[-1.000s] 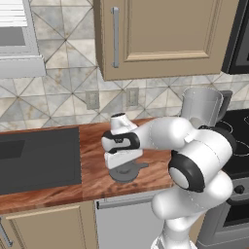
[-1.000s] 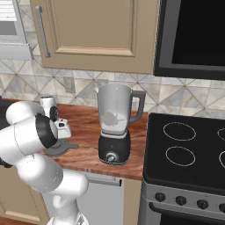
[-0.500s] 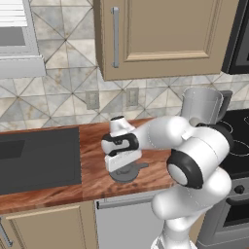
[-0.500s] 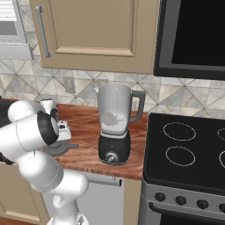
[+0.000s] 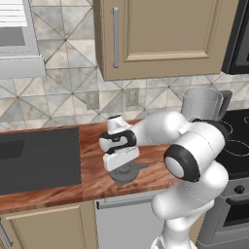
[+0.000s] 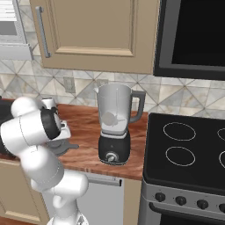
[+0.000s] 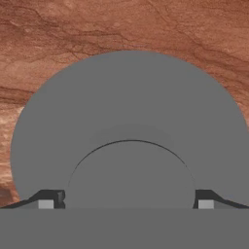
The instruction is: Open the blender lid, put the peach in the blender, close the lid, and start the blender.
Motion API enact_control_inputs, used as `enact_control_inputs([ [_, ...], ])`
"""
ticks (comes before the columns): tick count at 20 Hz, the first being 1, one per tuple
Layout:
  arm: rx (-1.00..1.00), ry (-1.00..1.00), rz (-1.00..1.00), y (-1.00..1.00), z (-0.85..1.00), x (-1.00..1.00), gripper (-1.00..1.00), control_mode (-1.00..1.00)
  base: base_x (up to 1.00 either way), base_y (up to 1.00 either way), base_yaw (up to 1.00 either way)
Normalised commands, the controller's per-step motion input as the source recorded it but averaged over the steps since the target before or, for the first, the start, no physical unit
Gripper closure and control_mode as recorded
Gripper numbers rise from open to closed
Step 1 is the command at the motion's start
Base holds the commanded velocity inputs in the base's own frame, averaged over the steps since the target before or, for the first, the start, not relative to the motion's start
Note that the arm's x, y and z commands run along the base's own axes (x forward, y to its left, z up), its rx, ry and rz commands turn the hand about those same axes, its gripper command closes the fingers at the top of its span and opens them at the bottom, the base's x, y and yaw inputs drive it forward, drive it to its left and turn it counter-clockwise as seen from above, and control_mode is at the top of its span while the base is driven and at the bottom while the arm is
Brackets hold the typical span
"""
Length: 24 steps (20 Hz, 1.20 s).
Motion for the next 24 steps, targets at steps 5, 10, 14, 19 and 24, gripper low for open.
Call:
enact_control_inputs([
  [5,0.0,0.04,0.04,0.06,-0.46,0.01,1.0,-1.0,0.0,0.0,0.0],
  [10,0.01,0.0,0.04,0.06,-0.33,0.0,1.0,-1.0,0.0,0.0,0.0],
  [14,0.03,0.01,0.07,0.01,-0.31,0.0,1.0,-1.0,0.0,0.0,0.0],
  [19,0.0,0.03,0.05,0.02,-0.18,0.0,1.0,-1.0,0.0,0.0,0.0],
  [24,0.0,-0.02,0.0,-0.06,0.2,-0.15,1.0,-1.0,0.0,0.0,0.0],
])
